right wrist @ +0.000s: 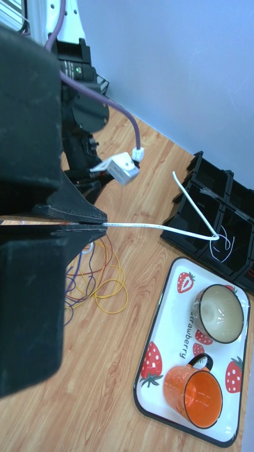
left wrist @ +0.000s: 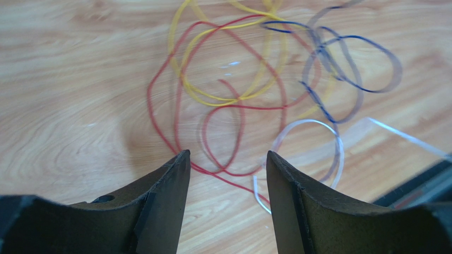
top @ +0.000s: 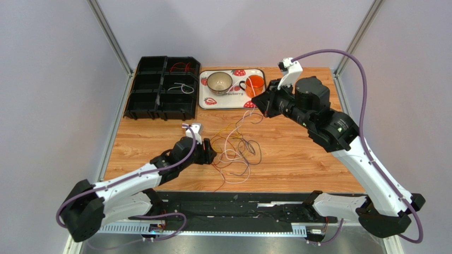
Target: Untangle the cables
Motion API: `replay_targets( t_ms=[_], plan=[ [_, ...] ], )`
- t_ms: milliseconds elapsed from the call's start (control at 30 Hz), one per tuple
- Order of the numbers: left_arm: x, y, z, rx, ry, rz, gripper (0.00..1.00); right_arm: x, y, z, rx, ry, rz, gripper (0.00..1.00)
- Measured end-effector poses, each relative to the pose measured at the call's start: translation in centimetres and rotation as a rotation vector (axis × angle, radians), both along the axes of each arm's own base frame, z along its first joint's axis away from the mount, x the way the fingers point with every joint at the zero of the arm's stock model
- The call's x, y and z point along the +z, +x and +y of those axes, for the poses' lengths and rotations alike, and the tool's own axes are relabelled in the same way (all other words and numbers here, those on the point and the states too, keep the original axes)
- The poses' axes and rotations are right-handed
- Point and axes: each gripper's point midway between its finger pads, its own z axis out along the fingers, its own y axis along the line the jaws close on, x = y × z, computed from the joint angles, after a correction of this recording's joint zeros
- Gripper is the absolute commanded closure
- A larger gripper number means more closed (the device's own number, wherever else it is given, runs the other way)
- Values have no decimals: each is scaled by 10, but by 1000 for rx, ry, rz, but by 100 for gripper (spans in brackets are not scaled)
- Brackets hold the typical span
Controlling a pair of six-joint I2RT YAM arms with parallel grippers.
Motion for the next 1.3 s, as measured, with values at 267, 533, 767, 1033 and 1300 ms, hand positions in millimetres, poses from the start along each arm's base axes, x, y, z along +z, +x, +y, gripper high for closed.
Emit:
replay_targets(
  t_ms=[267,533,767,1033,1300],
  plan=[
    [76,-29,-35,-231,-127,-292,37,-55,-3,-2,-5,-69,98,100],
    [142,-33,-69,-348,-163,-477,38,-62,-10,-7,-10,-65,121,100],
    [141,-31,-106,-452,-96,-504,40,-51,-18,-14,-10,-38,92,100],
    [122,-24,-123,-479,-13,-492,58,-50,-22,-18,-10,-34,88,100],
    [125,-16,-128,-469,14,-512,100,-51,-26,-21,-10,-33,87,100]
  ],
)
